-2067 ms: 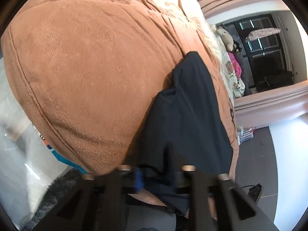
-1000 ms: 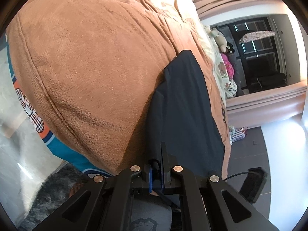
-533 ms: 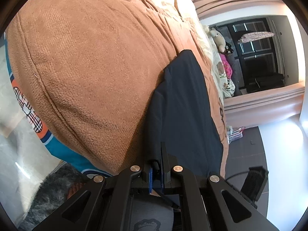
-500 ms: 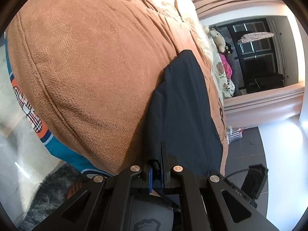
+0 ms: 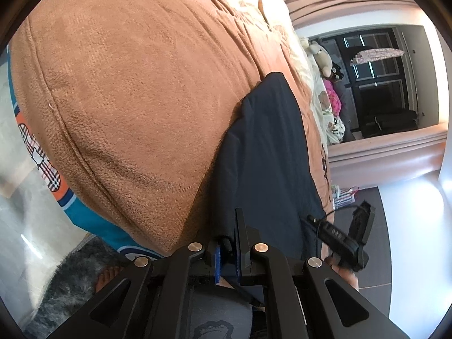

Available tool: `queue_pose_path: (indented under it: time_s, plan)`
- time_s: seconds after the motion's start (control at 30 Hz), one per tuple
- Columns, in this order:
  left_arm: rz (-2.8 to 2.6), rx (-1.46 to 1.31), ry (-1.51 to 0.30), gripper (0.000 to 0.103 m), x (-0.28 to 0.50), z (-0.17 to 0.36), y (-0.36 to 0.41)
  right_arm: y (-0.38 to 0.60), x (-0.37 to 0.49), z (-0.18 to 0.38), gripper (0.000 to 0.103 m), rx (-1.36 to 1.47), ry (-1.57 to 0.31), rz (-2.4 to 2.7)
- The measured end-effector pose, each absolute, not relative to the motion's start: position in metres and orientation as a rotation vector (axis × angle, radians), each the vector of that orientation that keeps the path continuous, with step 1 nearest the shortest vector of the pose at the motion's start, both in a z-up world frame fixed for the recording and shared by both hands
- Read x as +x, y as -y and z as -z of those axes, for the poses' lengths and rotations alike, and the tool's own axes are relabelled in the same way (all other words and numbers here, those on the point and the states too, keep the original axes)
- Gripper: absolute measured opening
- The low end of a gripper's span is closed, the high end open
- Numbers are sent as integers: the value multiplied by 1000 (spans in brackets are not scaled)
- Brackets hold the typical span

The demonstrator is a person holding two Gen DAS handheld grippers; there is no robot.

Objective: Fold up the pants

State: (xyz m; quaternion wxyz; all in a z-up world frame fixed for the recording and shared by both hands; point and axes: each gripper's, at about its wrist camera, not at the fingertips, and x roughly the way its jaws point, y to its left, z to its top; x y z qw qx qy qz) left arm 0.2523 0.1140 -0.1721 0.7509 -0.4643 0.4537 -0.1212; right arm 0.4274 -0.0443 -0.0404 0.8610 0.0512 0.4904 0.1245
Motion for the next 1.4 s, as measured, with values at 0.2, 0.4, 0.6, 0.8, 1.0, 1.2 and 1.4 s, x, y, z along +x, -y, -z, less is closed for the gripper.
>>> queue_pose_path:
  time_s: [0.2, 0.4, 0.6, 0.8, 1.0, 1.2, 1.4]
  plan:
    - [245, -1026, -992, 25, 258, 169, -113, 36, 454, 38, 26, 101, -1036, -249]
    - [220, -1028, -996, 25, 264, 172, -111, 31, 484, 36, 26, 86, -1045, -259]
    - [195, -1041, -981, 25, 264, 174, -111, 31, 513, 36, 19, 86, -1038, -244]
    - [175, -1045, -971, 24, 266, 175, -109, 30, 529, 36, 10, 79, -1040, -232]
    - [160, -1030, -967, 9, 265, 172, -108, 33, 513, 33, 10, 102, -1035, -241]
    - [198, -999, -934, 7, 265, 150, -105, 30, 471, 42, 10, 126, -1048, -312]
    - [256, -957, -901, 6, 272, 116, -94, 31, 428, 51, 10, 161, -1051, -354]
